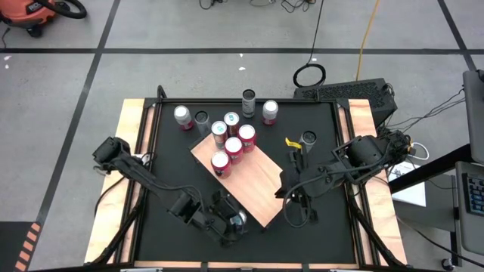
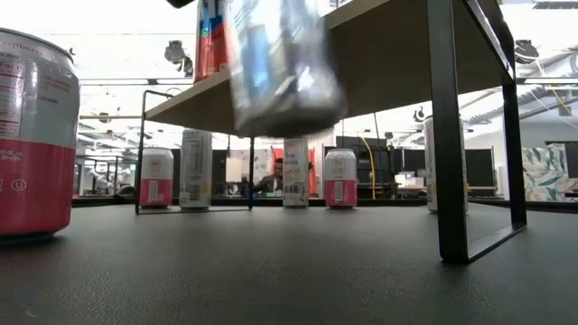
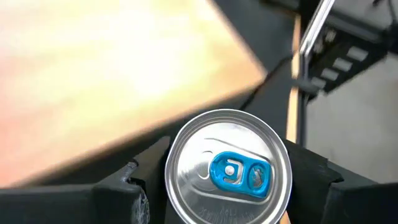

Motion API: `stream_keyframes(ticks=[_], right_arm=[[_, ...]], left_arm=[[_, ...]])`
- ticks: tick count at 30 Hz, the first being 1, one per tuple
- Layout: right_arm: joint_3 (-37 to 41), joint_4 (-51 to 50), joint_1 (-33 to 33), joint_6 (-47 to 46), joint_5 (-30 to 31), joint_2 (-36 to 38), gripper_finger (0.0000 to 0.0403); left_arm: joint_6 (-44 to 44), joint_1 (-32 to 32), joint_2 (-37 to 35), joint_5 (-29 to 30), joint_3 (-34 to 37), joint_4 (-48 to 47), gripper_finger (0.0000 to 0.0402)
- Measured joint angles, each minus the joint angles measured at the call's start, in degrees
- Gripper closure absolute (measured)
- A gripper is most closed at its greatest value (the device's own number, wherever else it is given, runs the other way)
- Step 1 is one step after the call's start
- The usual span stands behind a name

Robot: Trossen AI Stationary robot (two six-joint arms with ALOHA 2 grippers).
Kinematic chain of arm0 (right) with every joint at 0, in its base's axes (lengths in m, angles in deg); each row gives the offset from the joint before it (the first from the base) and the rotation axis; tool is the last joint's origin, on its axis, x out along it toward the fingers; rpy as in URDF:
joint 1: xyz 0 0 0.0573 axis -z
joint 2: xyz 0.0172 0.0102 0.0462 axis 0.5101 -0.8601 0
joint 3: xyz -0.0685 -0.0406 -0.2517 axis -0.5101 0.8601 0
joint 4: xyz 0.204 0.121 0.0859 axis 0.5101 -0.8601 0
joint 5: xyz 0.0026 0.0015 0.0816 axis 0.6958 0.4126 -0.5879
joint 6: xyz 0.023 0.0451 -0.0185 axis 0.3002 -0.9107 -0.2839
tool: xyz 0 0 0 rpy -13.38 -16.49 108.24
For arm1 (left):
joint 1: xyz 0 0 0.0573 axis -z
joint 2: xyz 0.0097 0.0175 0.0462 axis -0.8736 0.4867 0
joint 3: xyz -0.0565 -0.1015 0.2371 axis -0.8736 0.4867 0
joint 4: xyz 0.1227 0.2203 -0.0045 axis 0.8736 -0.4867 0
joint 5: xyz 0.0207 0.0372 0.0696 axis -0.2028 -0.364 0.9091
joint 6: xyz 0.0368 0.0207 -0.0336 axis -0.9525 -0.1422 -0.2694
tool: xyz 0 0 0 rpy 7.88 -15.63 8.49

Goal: Place canned beverage on shelf
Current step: Put the blue soda can on the shelf aligned with the other blue soda cans

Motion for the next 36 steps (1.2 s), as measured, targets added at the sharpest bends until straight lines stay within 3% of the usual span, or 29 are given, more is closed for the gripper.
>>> stream_keyframes(ticks=[9, 25, 36], right_arm=[[0.00, -2.16, -0.35, 0.00, -0.09, 0.00, 0.0399], [0.00, -2.92, -0.46, -3.26, -0.09, 0.00, 0.0399], [0.01, 1.03, -3.74, -7.17, 2.14, 0.00, 0.0376]], left_arm=[[-5.97, 0.22, -0.09, 2.11, -9.86, -0.39, 0.0178], [-5.68, 1.56, -0.22, 2.60, -21.09, -6.88, 0.0178], [-9.17, 1.11, -0.20, 8.74, -29.38, -7.67, 0.0178]])
